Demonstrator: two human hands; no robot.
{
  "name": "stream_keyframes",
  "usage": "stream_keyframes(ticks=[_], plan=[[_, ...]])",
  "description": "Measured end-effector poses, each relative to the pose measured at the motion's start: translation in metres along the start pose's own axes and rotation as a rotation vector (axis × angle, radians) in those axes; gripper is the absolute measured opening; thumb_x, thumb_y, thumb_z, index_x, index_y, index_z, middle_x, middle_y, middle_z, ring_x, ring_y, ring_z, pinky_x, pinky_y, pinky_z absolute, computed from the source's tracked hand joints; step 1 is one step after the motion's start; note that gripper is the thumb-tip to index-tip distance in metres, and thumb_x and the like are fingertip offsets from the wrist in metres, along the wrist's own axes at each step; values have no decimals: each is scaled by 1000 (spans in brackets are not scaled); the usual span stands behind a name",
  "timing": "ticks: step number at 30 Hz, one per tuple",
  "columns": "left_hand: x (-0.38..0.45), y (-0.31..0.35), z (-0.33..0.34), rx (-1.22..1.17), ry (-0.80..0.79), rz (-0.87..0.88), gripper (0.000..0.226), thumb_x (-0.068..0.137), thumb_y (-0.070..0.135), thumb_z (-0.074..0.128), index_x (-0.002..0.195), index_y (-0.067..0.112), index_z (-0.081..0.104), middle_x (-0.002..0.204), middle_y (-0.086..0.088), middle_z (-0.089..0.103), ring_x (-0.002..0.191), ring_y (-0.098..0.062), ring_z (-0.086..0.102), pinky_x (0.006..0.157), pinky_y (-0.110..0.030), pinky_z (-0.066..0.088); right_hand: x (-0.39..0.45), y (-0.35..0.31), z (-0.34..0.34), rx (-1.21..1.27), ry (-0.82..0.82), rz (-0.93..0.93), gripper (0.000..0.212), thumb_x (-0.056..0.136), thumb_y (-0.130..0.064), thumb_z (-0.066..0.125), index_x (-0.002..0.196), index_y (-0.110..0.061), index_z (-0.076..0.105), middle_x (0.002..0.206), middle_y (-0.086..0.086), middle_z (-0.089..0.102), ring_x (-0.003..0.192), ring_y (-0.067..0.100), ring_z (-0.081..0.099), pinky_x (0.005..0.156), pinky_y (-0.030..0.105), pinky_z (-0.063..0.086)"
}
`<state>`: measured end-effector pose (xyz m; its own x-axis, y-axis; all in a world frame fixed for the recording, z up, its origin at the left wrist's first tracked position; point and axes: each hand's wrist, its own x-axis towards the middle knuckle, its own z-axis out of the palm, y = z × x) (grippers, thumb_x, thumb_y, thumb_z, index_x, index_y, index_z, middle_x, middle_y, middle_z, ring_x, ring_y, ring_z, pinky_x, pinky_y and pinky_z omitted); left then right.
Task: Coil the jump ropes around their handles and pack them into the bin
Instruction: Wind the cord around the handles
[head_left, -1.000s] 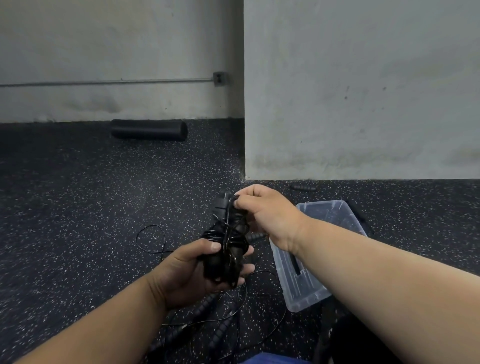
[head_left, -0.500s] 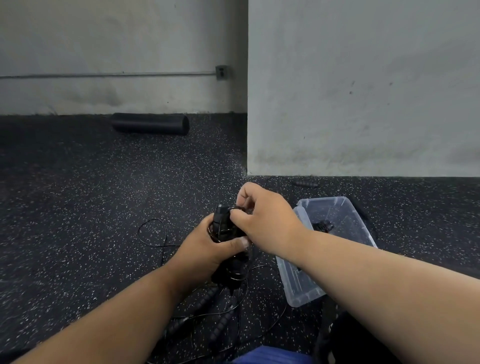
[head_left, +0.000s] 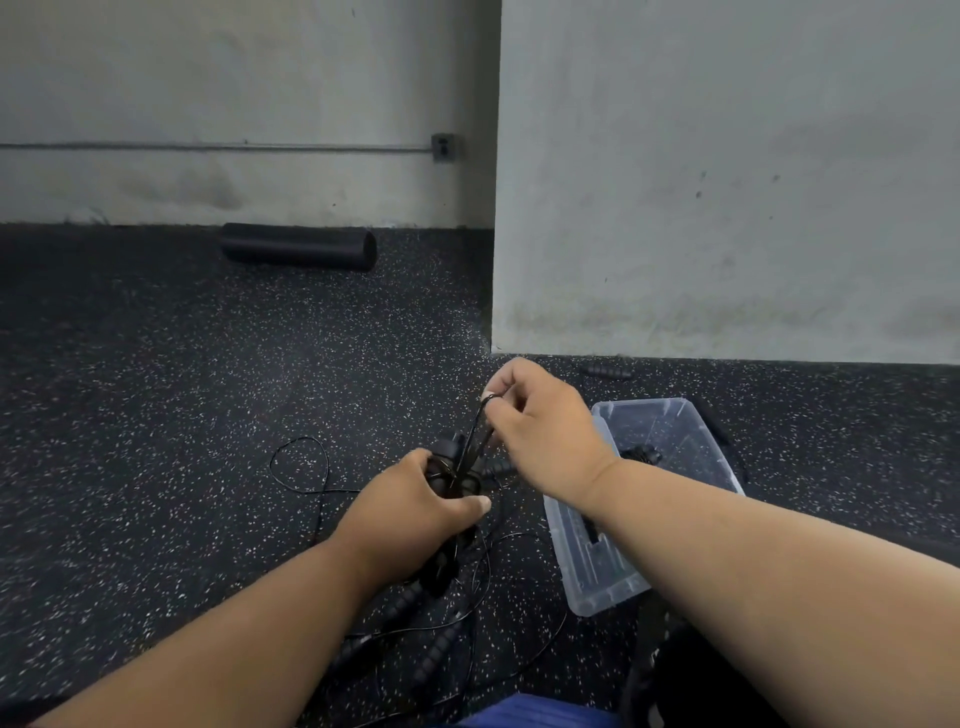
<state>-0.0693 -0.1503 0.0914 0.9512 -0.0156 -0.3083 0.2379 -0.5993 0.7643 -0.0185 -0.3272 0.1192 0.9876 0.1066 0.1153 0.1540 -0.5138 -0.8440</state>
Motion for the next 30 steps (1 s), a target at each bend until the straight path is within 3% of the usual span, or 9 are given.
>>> stream_keyframes(ticks=[3, 6, 9, 12, 16, 20, 24, 28, 30], plan=[[1, -5, -2, -49, -74, -35, 47, 72, 53, 90, 107, 31, 67, 88, 18, 78, 78, -3, 76, 84, -40, 63, 11, 9, -1, 130, -34, 130, 11, 88, -17, 75, 89, -21, 65, 65, -7, 59, 58, 12, 54, 63, 33, 51], [-3, -13, 0, -145, -198, -90, 51, 74, 44, 94, 114, 26, 67, 95, 8, 80, 85, -9, 78, 86, -35, 63, 16, 21, 1, 233, -252, 289, 21, 80, -11, 87, 90, -15, 70, 68, -5, 62, 69, 15, 59, 71, 37, 55], [-6, -16, 3, -220, -248, -117, 52, 76, 38, 93, 118, 25, 65, 100, 7, 80, 88, -8, 78, 78, -26, 61, 16, 31, 6, 241, -433, 368, 17, 82, -16, 87, 90, -19, 72, 70, -10, 66, 73, 12, 58, 68, 28, 47], [-4, -13, 0, -297, -260, -127, 54, 76, 35, 93, 119, 23, 63, 104, 2, 80, 92, -15, 79, 79, -31, 61, 17, 32, 8, 259, -512, 388, 14, 87, -23, 82, 95, -23, 71, 80, -9, 68, 75, 10, 56, 61, 23, 41], [-1, -9, -7, -305, -249, -103, 55, 77, 30, 93, 121, 24, 62, 107, -1, 78, 90, -14, 78, 74, -26, 61, 18, 32, 9, 272, -497, 380, 8, 91, -25, 78, 92, -24, 70, 73, -10, 66, 72, 10, 57, 60, 24, 43], [3, -13, -8, -288, -241, -63, 61, 72, 32, 96, 123, 26, 63, 105, 1, 79, 95, -16, 78, 85, -34, 63, 19, 33, 9, 333, -472, 416, 9, 95, -17, 68, 86, -17, 69, 70, -3, 65, 64, 11, 59, 59, 24, 49], [5, -14, -5, -186, -214, 41, 59, 69, 43, 96, 117, 33, 64, 104, 9, 78, 98, -12, 75, 94, -39, 60, 20, 33, 5, 326, -428, 408, 14, 94, -12, 64, 81, -14, 66, 74, 4, 64, 70, 15, 60, 63, 24, 53], [4, -12, -1, -210, -207, 58, 62, 67, 51, 95, 119, 37, 63, 106, 11, 77, 101, -13, 74, 99, -44, 59, 18, 28, 3, 358, -431, 372, 14, 96, -22, 57, 87, -17, 67, 80, 2, 65, 78, 18, 62, 70, 31, 53], [3, -11, -2, -219, -206, 64, 62, 66, 53, 93, 119, 39, 63, 107, 10, 77, 103, -13, 74, 100, -46, 59, 16, 25, 2, 400, -432, 369, 25, 98, -39, 57, 87, -20, 69, 80, -1, 68, 78, 17, 63, 73, 34, 53]])
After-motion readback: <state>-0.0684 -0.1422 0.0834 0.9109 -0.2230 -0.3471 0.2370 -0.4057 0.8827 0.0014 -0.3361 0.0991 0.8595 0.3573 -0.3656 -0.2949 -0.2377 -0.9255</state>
